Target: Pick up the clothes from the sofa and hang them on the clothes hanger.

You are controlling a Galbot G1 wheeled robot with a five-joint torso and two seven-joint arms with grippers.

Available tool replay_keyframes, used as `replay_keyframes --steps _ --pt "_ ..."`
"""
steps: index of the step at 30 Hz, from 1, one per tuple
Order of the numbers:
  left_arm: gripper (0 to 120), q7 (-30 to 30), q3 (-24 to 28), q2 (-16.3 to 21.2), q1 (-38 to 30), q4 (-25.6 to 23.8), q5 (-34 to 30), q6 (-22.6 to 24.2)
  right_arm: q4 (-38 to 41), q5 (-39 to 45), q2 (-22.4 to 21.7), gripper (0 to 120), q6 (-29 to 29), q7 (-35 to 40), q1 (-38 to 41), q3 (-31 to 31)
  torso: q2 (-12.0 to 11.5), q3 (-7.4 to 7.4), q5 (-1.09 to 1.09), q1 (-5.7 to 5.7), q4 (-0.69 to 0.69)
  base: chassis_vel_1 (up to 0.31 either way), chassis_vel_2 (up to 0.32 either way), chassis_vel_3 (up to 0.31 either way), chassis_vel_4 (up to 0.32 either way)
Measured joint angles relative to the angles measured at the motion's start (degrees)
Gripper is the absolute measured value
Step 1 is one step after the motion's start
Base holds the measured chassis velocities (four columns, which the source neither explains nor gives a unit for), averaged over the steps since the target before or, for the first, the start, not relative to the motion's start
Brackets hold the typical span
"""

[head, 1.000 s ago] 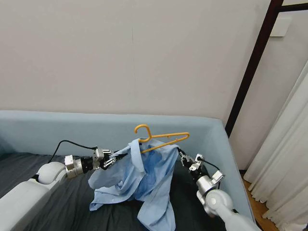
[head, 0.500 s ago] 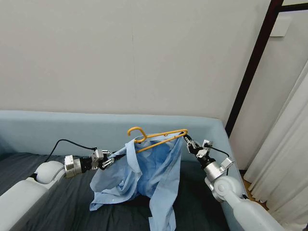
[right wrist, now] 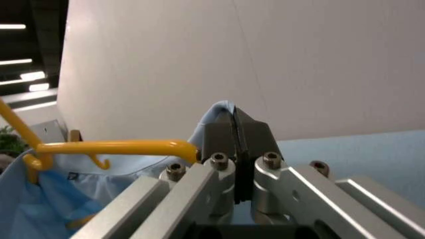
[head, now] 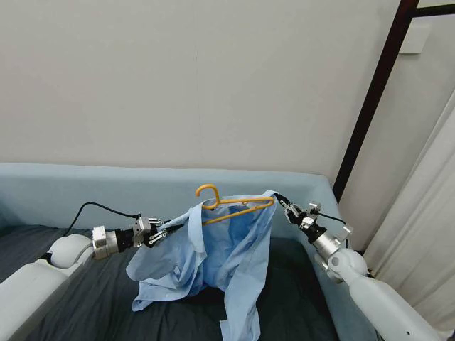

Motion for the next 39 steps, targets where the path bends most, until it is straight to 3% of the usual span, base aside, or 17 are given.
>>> replay_keyframes --steps 10,22,29,39 --pt "7 -2.0 0.0 -0.4 -0.3 0.3 3.9 0.2 9.7 -7.0 -3.4 0 1.1 4.2 -1.4 2.1 0.0 0.00 -0.01 0.00 0.00 0.000 0.000 0.000 0.000" --pt "7 -5.4 -0.1 -1.1 0.7 -0.1 7.9 1.6 22.7 -5.4 -5.6 0 2.4 4.6 -4.1 -0.2 0.0 0.00 -0.01 0.00 0.00 0.000 0.000 0.000 0.000" --pt "7 -6.8 0.8 -3.2 2.7 -1.0 8.4 2.9 23.8 -10.1 -3.2 0 6.2 6.8 -6.1 -4.0 0.0 0.00 -0.01 0.00 0.01 0.000 0.000 0.000 0.000" --pt "7 -7.6 2.3 -4.9 2.3 -0.6 3.7 2.9 21.0 -18.5 0.2 0 10.9 6.2 -13.3 -4.9 0.0 0.00 -0.01 0.00 -0.01 0.000 0.000 0.000 0.000"
